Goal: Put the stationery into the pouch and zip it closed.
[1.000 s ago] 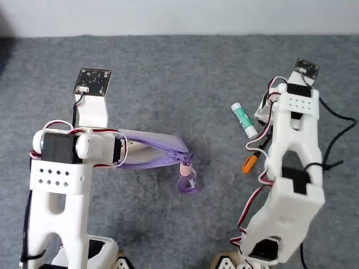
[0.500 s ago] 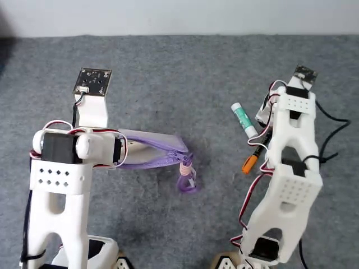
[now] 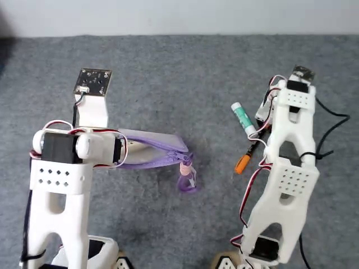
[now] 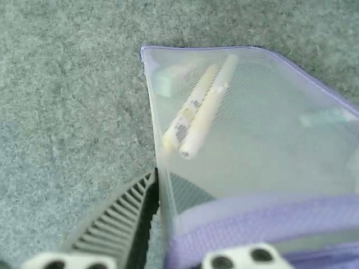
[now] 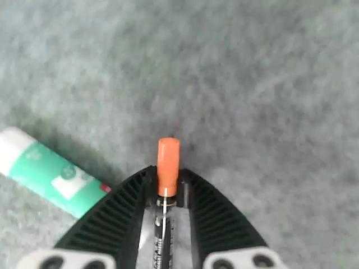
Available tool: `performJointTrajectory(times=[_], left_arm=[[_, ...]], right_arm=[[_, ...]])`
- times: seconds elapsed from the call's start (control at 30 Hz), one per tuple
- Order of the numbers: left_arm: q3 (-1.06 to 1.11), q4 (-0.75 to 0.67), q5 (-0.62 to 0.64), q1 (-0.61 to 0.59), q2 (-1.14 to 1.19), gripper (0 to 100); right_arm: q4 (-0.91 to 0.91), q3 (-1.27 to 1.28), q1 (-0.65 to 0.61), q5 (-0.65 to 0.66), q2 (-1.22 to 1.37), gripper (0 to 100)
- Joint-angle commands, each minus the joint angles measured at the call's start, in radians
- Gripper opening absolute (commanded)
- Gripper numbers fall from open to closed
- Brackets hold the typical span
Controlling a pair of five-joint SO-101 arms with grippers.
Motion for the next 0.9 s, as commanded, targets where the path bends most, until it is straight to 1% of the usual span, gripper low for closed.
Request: performJointTrajectory(times=[0.0,0.23,0.5,0.7,0.87], left_arm=[[-0.022,-0.003,0.008,0.000,-0.002,1],[-0.025,-0.003,0.008,0.000,-0.008,1],[-0.027,0.000,0.008,0.000,-0.008,1],[-0.031,0.002,0.008,0.000,-0.008,1],[-0.128,0.038,0.029,0.000,-0.005,1]], right_arm=[[0.090,-0.063,-0.005,0.029,-0.084,0.8],[0.223,-0.064,-0.041,0.094,-0.228,0.8],[0.404,-0.064,-0.116,0.107,-0.430,0.8],[0.420,-0.043,-0.162,0.109,-0.639,0.8],[0.421,0.141,-0.225,0.109,-0.886,0.8]])
